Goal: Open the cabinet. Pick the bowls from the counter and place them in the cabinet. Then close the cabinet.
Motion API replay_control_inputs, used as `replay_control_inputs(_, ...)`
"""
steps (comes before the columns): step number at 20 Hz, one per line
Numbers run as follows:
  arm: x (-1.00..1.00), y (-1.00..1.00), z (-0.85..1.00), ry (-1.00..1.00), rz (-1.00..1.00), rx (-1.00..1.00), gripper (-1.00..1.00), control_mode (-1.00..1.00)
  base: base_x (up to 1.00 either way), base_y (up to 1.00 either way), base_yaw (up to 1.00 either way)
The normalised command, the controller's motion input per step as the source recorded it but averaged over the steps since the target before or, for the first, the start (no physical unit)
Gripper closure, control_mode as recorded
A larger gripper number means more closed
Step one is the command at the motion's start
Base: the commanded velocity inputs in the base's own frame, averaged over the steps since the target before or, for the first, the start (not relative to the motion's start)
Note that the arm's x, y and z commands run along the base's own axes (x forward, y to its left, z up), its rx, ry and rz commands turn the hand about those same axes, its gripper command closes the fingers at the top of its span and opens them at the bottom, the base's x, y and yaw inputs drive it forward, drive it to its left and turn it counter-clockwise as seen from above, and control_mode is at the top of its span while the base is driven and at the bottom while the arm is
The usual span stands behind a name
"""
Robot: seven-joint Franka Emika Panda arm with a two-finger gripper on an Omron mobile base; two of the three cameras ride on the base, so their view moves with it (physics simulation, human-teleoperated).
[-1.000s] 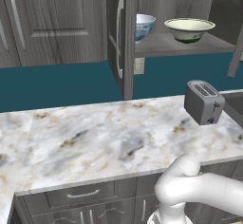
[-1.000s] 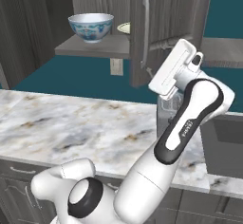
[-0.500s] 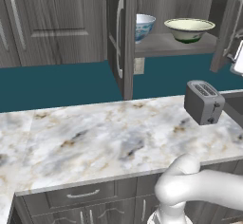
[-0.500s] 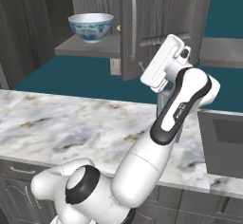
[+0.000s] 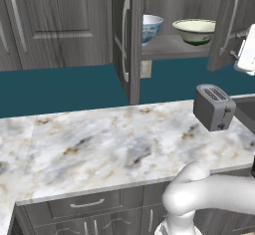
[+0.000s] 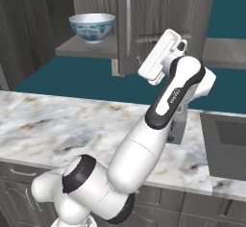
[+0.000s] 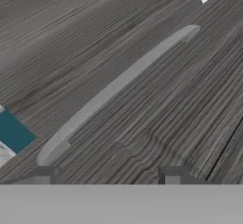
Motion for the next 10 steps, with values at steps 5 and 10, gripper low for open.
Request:
replay_control_inputs(5, 0.7, 0.43, -0.01, 0.0, -0.11, -0.04, -1.0, -1.0, 0.0, 0.0, 0.0)
replay_control_inputs(10, 0.7, 0.44, -0.09, 0.0, -0.24, -0.08, -1.0, -1.0, 0.0, 0.0, 0.0)
